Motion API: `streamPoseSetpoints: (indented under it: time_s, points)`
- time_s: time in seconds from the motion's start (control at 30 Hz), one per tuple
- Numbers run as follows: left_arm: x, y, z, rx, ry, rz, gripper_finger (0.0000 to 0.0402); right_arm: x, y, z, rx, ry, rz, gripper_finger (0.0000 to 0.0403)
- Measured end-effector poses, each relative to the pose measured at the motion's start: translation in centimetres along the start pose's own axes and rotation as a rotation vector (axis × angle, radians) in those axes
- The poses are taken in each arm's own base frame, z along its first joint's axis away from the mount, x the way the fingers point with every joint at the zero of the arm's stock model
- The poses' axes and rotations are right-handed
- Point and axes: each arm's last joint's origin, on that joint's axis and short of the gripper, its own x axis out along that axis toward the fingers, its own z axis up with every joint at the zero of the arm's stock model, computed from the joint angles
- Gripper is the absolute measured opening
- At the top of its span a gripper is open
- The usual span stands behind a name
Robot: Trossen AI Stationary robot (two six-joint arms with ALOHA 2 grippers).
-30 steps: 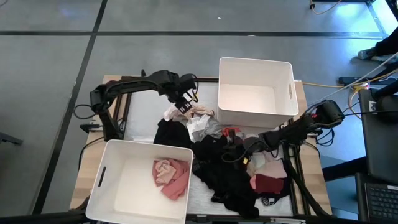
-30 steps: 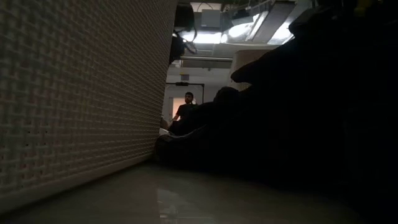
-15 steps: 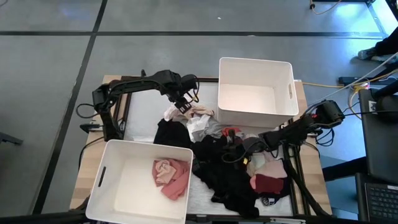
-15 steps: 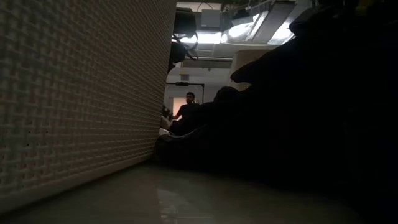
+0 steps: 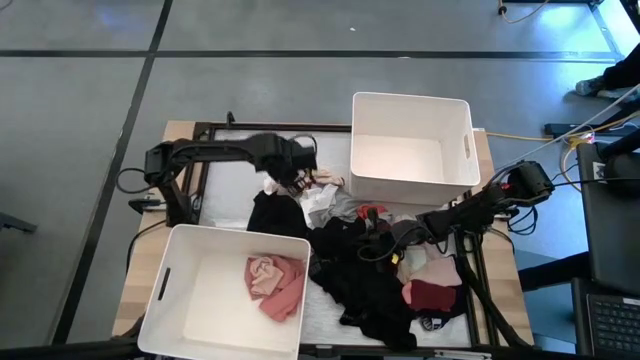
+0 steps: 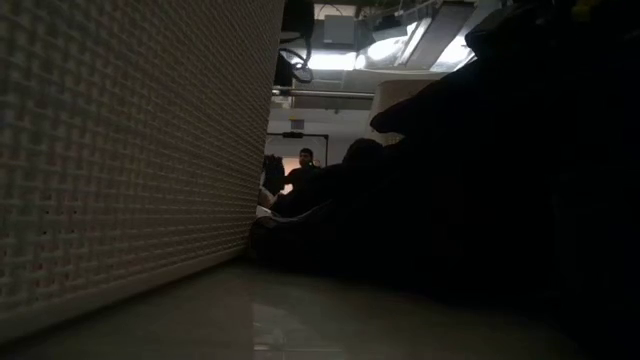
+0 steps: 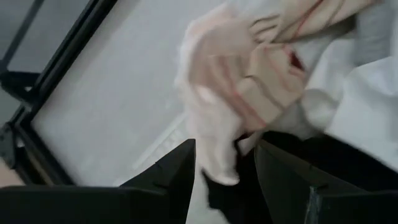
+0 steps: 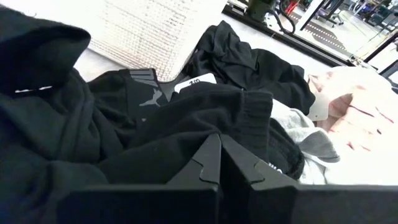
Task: Sort clothes
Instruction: Put the light pink underwear into the bottom white bin
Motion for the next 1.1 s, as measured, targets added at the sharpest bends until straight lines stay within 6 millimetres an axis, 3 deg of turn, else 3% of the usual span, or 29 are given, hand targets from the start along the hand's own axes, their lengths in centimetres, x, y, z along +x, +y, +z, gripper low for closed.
streamPoseSetpoints:
  time_s: [0.23, 0.4, 0.67, 1.1]
  points:
    - [1.9, -1.0, -1.6, -0.050, -0.042, 0.118, 0.0155, 0.0, 0.0, 0.0, 0.005, 0.001, 0.001, 0.0005]
    - [3.8, -1.5, -1.8, -0.051, -0.082, 0.101, 0.0155, 0.0, 0.0, 0.0, 0.007, 0.000, 0.001, 0.0005]
    - [5.5, -0.6, -1.9, -0.067, -0.118, 0.190, 0.0155, 0.0, 0.0, 0.0, 0.007, 0.002, 0.001, 0.0005]
    - [7.4, -0.5, -2.4, -0.016, -0.086, 0.137, 0.0146, 0.0, 0.0, 0.0, 0.006, 0.005, 0.002, 0.0005]
